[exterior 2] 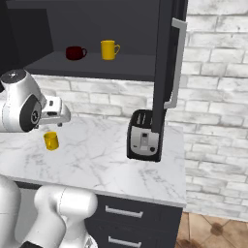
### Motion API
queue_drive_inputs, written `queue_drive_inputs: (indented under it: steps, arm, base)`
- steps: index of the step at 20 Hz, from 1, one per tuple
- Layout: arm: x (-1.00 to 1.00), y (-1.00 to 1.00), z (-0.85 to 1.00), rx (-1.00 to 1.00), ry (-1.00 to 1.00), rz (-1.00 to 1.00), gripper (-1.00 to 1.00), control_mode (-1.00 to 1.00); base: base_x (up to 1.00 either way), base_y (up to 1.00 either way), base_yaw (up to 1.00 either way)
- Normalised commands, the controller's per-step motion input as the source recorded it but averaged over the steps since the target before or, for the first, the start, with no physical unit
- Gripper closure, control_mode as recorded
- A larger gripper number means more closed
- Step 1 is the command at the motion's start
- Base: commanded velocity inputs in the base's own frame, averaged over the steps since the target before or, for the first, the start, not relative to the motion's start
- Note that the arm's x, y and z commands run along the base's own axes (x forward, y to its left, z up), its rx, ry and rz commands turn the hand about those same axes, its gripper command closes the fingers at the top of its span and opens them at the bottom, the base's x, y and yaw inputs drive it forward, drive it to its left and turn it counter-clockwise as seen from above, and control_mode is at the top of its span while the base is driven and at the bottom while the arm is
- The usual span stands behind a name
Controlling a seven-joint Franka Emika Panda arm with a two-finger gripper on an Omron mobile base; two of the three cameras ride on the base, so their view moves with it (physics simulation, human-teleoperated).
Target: Pick the mug on the counter and place it in the cabinet with the handle facing the right, like the mugs already inside.
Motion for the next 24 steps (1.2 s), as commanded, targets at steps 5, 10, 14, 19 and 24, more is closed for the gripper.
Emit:
queue_drive_inputs:
  steps: [5, 10, 14, 19, 24]
  arm:
    - [-0.09, 0.40, -0.02, 0.02, -0.03, 0.08, -1.00, -1.00]
    - [0.00, 0.37, -0.01, 0.09, 0.00, 0.10, -1.00, -1.00]
    - [0.00, 0.44, 0.00, 0.05, 0.02, 0.08, -1.00, -1.00]
    - [0.01, 0.33, -0.12, 0.00, 0.00, 0.04, -1.00, -1.00]
    - [0.05, 0.01, -0.25, 0.00, 0.00, 0.00, -1.00, -1.00]
  base:
    - [0.00, 0.00, 0.00]
    - [0.00, 0.00, 0.00]
    - [0.00, 0.00, 0.00]
    - [0.00, 0.00, 0.00]
    - [0.00, 0.00, 0.00]
